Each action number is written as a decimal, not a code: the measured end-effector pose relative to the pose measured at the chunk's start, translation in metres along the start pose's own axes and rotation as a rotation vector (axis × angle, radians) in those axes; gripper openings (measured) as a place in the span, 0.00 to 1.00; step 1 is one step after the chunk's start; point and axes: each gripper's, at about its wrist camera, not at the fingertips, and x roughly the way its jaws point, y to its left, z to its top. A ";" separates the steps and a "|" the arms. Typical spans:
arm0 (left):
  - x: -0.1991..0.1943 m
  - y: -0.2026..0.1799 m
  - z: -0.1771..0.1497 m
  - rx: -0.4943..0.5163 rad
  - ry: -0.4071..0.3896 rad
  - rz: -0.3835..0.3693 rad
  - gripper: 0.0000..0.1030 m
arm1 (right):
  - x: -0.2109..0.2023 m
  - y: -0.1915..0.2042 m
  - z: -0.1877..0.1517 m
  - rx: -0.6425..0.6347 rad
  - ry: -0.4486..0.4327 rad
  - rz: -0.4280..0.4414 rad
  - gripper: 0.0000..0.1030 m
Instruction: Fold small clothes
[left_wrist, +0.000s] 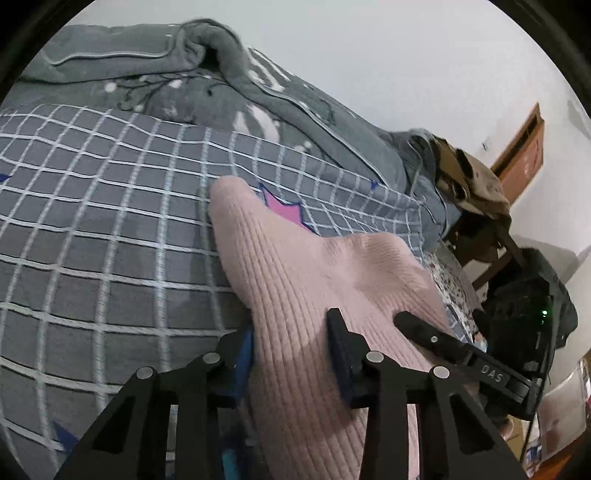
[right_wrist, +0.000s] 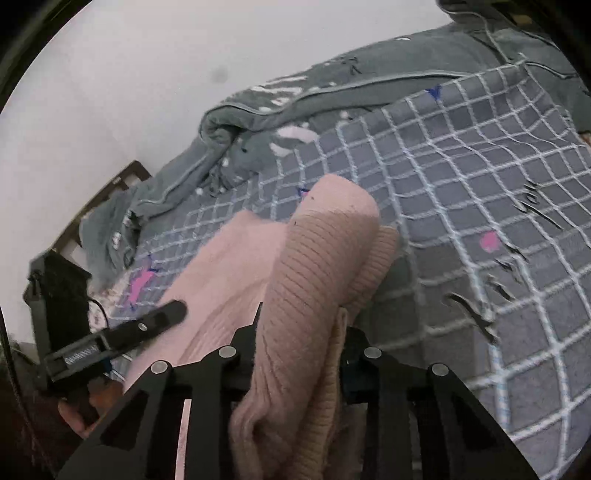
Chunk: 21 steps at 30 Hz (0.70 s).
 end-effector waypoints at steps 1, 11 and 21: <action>-0.003 0.004 0.003 -0.005 -0.006 0.007 0.34 | 0.004 0.006 0.003 0.004 0.000 0.015 0.28; -0.037 0.049 0.037 -0.007 -0.094 0.124 0.33 | 0.052 0.077 0.029 -0.050 -0.009 0.129 0.28; -0.020 0.087 0.051 -0.070 -0.064 0.161 0.35 | 0.103 0.088 0.036 -0.147 0.038 -0.015 0.32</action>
